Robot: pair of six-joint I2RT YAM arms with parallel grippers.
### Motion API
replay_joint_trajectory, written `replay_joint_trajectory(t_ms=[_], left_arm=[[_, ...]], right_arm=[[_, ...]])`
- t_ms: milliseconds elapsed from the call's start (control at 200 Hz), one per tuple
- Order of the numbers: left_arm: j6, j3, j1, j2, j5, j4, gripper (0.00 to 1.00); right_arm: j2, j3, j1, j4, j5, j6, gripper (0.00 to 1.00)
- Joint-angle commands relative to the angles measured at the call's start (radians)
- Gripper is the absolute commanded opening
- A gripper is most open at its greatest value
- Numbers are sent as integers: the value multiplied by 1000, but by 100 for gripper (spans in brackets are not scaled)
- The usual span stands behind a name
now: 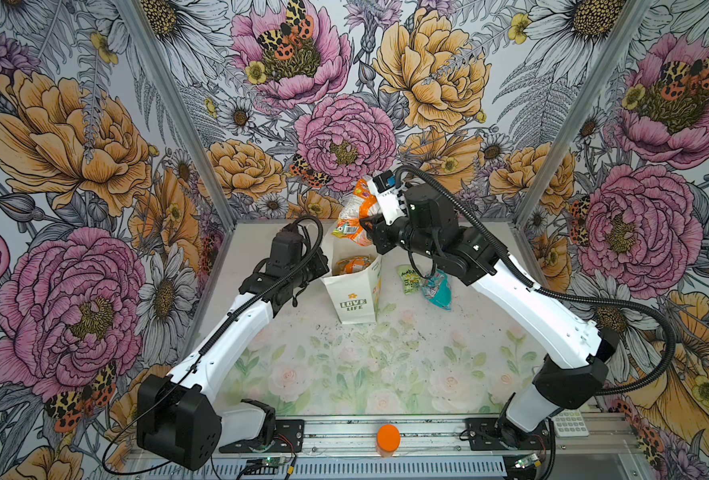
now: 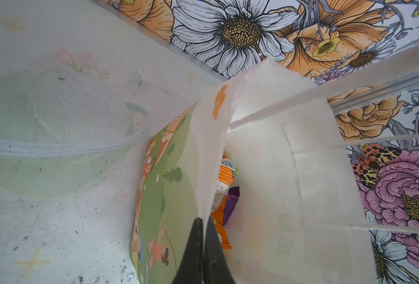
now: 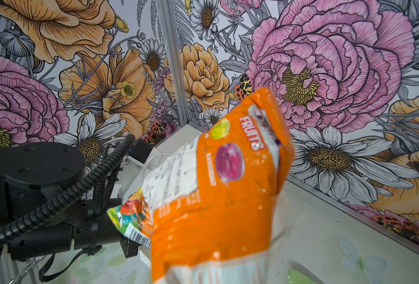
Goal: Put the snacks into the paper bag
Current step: 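Carry the orange packet with the right gripper up over the bag mouth, then lower the orange packet into the bag beside the left gripper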
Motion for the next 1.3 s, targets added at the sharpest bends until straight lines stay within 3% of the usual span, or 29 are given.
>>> replay_joint_trajectory(t_ms=[0,826,1296], left_arm=[[-4,3,-1,-24,3,-15,0],[-6,8,-3,-21,4,-15,0],[-5,6,-3,-21,1,-15,0]], right_arm=[[25,52,19,7,51,-51,0],[171,61,29,-46,212,-157,0],[222,77,29,-76,232,-171,0]])
